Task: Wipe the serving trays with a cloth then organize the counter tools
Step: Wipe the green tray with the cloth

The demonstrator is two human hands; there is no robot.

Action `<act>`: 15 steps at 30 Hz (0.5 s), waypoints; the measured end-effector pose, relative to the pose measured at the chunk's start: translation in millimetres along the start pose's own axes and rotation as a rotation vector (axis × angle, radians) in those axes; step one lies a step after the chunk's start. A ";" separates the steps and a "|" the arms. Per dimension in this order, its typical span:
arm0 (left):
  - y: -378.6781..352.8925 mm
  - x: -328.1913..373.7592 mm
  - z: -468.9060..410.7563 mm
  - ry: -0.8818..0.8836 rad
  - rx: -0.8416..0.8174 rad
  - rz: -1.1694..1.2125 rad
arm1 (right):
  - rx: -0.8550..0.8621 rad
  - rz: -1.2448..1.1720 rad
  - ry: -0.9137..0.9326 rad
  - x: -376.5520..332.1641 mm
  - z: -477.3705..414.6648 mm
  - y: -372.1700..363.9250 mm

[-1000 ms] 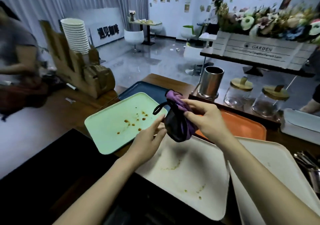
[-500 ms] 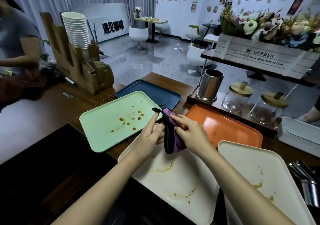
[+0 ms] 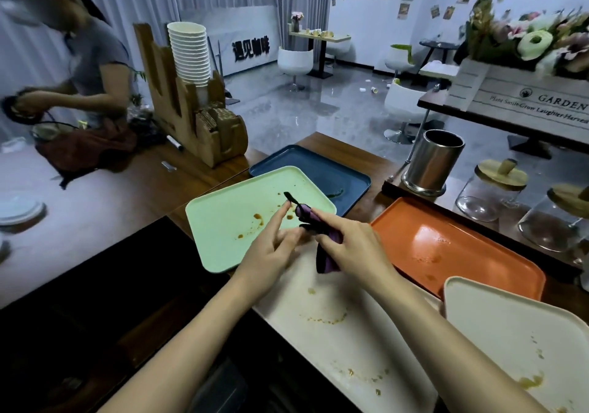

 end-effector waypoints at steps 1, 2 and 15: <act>15.4 -4.9 -3.5 -0.004 0.054 -0.073 | 0.000 0.013 0.013 -2.9 -7.4 -3.3; 32.2 -11.1 -7.6 0.000 0.110 -0.141 | -0.005 0.027 0.029 -6.9 -15.7 -7.1; 189.8 -106.3 -101.1 0.041 0.261 -0.772 | -0.165 0.222 0.288 -73.2 -107.0 -120.5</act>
Point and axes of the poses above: each hand's wrist, its own z-axis away from the middle knuckle, its own y-axis out of the back of the hand, x = y × z, the point moved 10 cm from there along -z, towards the middle knuckle, and after that the axes turned 14 degrees about y, right-handed, at the moved point
